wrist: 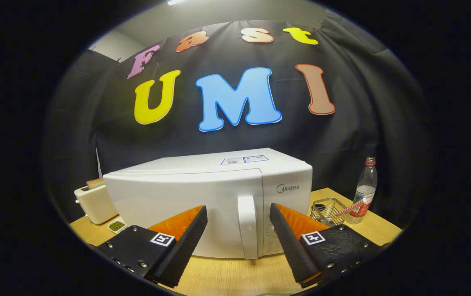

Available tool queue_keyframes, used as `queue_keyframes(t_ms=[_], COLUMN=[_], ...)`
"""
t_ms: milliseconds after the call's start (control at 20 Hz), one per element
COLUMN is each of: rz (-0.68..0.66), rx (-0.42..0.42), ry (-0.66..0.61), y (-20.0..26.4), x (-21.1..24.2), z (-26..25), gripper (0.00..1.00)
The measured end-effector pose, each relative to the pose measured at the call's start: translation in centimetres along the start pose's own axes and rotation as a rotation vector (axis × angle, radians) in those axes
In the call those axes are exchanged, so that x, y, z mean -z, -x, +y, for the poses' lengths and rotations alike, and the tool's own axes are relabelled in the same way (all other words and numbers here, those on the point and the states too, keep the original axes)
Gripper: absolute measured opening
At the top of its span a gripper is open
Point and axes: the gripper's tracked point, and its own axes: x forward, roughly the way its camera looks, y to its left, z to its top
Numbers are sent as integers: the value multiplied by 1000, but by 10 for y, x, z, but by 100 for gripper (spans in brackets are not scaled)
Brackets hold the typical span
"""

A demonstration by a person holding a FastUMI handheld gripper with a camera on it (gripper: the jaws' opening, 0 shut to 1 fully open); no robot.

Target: Open the microwave, put the food inside, and close the microwave door.

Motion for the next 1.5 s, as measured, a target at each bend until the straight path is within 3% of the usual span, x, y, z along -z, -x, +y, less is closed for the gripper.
queue_keyframes(t_ms=[100,200,350,450,500,600,750,800,1050,1100,1500], rz=[-3,11,13,19,23,22,34,40,40,43,28], rx=[12,31,9,43,78,88,57,58,65,70,88], ry=[35,66,59,75,90,71,27,18,32,45,51], y=[-9,-18,-24,-22,-24,-22,-19,-19,-16,-16,30], x=[6,15,18,24,26,25,26,26,26,27,32], z=[1,-3,2,-2,-9,-12,-12,-12,-11,-11,1], gripper=[97,90,91,85,57,29,29,20,20,11,11])
